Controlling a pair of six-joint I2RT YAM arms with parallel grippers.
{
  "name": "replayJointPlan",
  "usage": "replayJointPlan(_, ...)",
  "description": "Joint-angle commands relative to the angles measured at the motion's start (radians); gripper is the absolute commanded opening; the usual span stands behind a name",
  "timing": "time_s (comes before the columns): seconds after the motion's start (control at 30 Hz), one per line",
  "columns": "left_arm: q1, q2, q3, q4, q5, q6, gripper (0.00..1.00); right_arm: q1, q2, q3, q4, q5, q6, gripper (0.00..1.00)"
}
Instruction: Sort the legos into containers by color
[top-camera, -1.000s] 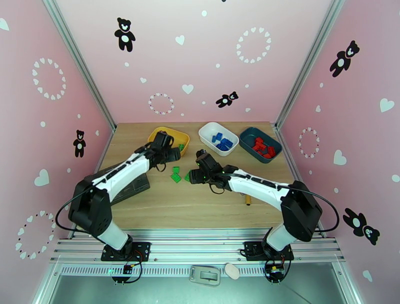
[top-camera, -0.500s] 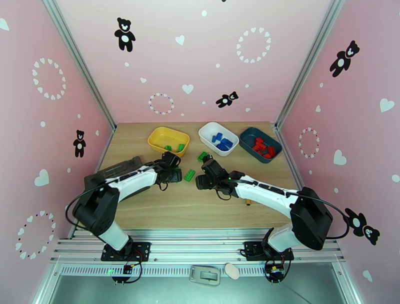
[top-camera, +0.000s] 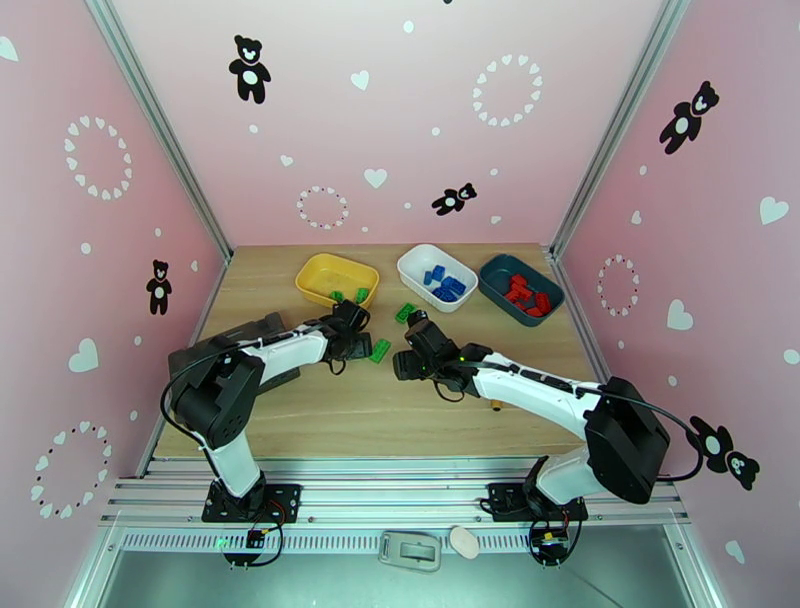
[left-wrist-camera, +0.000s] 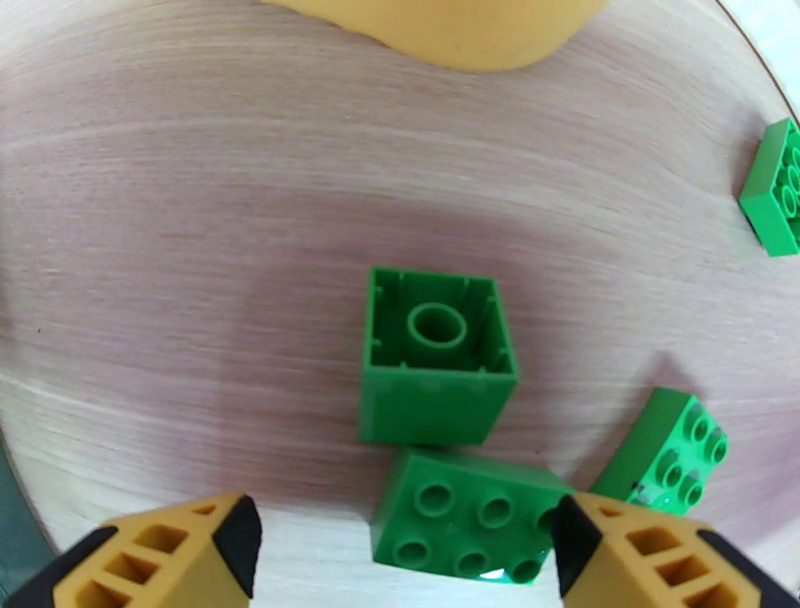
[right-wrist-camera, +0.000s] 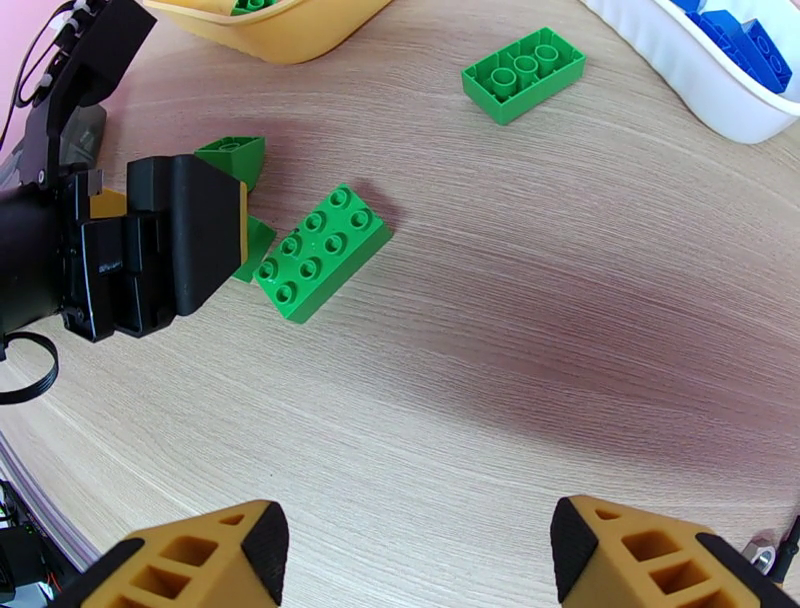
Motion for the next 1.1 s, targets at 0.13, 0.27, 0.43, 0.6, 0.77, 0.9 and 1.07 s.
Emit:
replayJointPlan(0.13,-0.017,0.02,0.033,-0.018,0.016,0.015,0.79,-0.006,0.018,0.006,0.019,-0.011,-0.001,0.74)
replayJointPlan(0.27,-0.045,0.018,0.038,-0.02,0.013,0.022,0.78,-0.009,0.017,0.005,0.018,-0.009,-0.001,0.74)
replayJointPlan(0.43,-0.064,0.014,0.032,-0.012,0.012,0.019,0.8,-0.009,0.015,0.003,0.017,-0.012,0.001,0.74)
replayJointPlan(0.6,-0.065,0.022,0.032,-0.006,0.018,0.021,0.8,-0.009,0.008,0.0,0.013,-0.011,0.003,0.74)
replayJointPlan(0.77,-0.066,0.055,0.05,-0.025,-0.003,0.026,0.79,-0.009,0.002,0.0,0.012,-0.009,0.002,0.74)
replayJointPlan(0.9,-0.062,0.058,0.062,-0.038,-0.037,0.018,0.79,-0.009,0.003,-0.002,0.011,-0.011,0.002,0.74)
replayJointPlan(1.07,-0.06,0.016,0.078,-0.045,-0.068,0.013,0.79,-0.009,-0.003,-0.003,0.004,-0.006,0.002,0.73)
